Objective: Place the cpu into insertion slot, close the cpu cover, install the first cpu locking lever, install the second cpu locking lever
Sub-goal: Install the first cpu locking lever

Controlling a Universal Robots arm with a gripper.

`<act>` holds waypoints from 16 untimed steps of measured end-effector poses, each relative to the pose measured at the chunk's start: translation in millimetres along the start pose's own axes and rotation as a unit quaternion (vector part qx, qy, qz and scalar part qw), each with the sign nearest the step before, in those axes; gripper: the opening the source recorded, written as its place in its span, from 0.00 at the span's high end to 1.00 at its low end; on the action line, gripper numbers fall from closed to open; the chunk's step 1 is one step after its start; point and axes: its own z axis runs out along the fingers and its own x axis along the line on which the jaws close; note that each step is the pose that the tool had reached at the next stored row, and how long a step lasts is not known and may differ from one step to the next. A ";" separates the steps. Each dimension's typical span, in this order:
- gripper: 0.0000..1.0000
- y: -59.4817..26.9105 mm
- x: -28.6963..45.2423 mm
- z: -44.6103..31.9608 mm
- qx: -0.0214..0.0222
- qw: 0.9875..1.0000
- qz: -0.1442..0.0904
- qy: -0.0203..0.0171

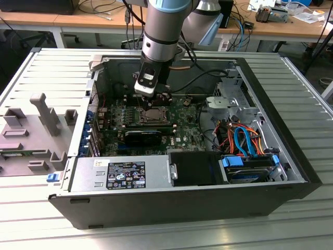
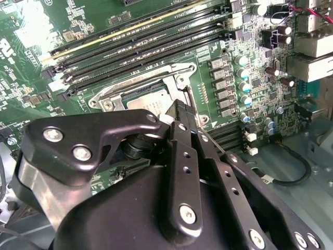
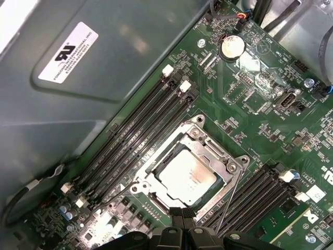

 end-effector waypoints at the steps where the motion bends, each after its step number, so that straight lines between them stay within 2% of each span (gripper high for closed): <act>1: 0.89 0.0 0.0 0.0 0.000 1.000 -0.001 0.000; 16: 0.89 0.0 0.0 0.0 0.002 1.000 -0.018 -0.002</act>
